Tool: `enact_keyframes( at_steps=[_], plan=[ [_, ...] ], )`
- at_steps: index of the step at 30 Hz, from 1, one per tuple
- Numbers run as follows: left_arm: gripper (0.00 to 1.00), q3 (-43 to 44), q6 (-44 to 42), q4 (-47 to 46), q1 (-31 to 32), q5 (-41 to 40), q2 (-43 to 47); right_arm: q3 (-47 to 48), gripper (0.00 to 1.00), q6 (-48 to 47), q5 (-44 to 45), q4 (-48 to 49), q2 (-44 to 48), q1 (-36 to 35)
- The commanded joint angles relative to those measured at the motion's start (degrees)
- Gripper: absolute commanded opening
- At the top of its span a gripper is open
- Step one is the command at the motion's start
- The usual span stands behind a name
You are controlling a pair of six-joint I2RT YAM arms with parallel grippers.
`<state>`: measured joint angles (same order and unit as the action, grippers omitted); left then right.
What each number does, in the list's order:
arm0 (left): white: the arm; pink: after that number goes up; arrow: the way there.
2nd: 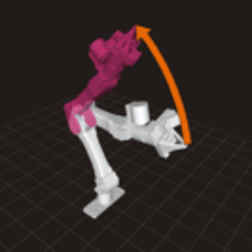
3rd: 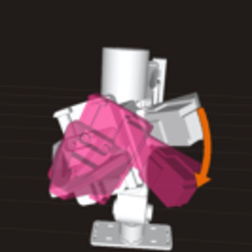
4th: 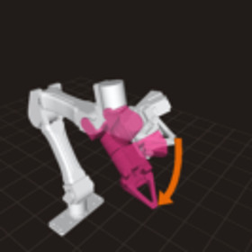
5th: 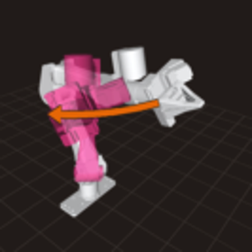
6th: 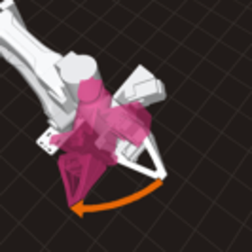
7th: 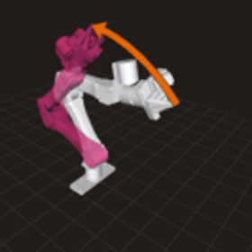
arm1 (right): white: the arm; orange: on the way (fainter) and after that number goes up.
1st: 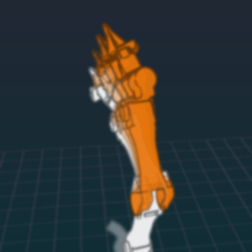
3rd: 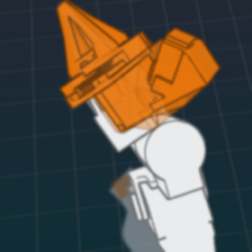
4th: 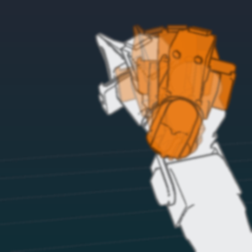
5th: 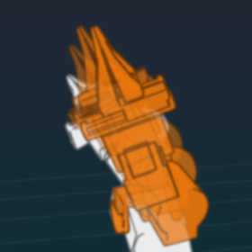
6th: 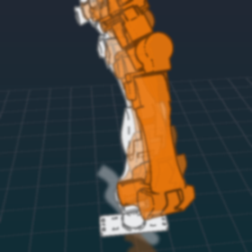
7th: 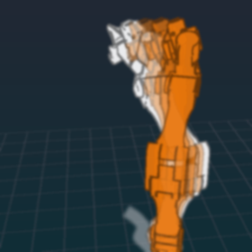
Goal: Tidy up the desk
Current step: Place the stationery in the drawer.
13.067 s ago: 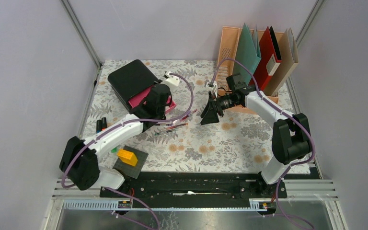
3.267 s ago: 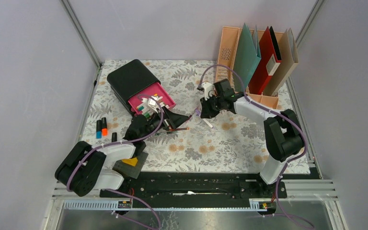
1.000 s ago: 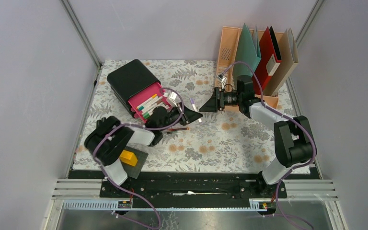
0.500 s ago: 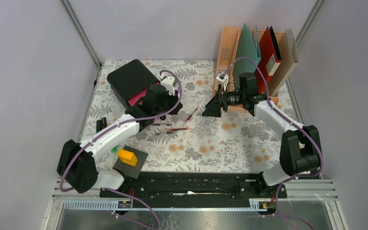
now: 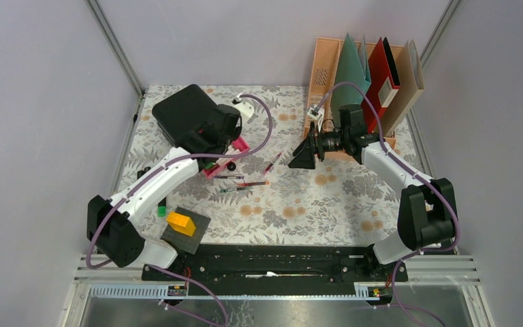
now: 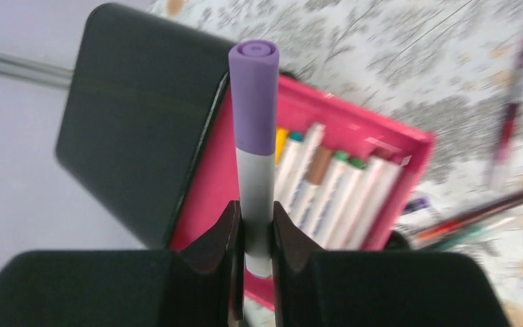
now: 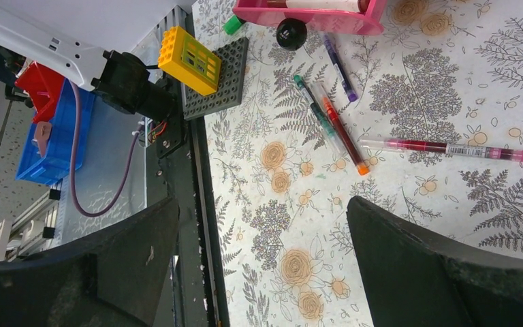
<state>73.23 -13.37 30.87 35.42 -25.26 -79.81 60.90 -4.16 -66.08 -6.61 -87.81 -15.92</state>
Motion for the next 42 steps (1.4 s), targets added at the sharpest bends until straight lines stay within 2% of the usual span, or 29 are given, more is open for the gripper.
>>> enact_keyframes(
  at_steps=[1, 10, 23, 27, 34, 42],
  plan=[
    [0.01, 1.7, -11.3, 1.9, -0.6, -11.3, -3.7, 2.3, 1.00, -1.9, -0.6, -0.6, 0.5, 0.0],
    [0.05, 0.3, -17.3, -2.8, -5.0, -10.5, -7.9, 2.4, 1.00, -2.2, -0.6, -1.0, -0.1, 0.0],
    [0.07, -2.4, -18.7, -6.1, -7.7, -11.7, -11.9, 2.6, 1.00, -2.2, -1.3, -1.2, -0.4, 0.0],
    [0.14, -2.8, -18.8, -6.9, -8.0, -12.5, -12.3, 2.6, 1.00, -2.2, -1.3, -1.3, -0.2, 0.1],
    [0.40, -3.9, -19.1, -9.4, -8.3, -14.6, -12.2, 2.6, 1.00, -2.3, -1.4, -1.3, 0.0, 0.1],
    [0.44, -1.8, -13.6, -5.5, -7.5, -12.3, -10.1, 2.6, 1.00, -2.4, -1.2, -1.5, 0.3, 0.0]
  ],
)
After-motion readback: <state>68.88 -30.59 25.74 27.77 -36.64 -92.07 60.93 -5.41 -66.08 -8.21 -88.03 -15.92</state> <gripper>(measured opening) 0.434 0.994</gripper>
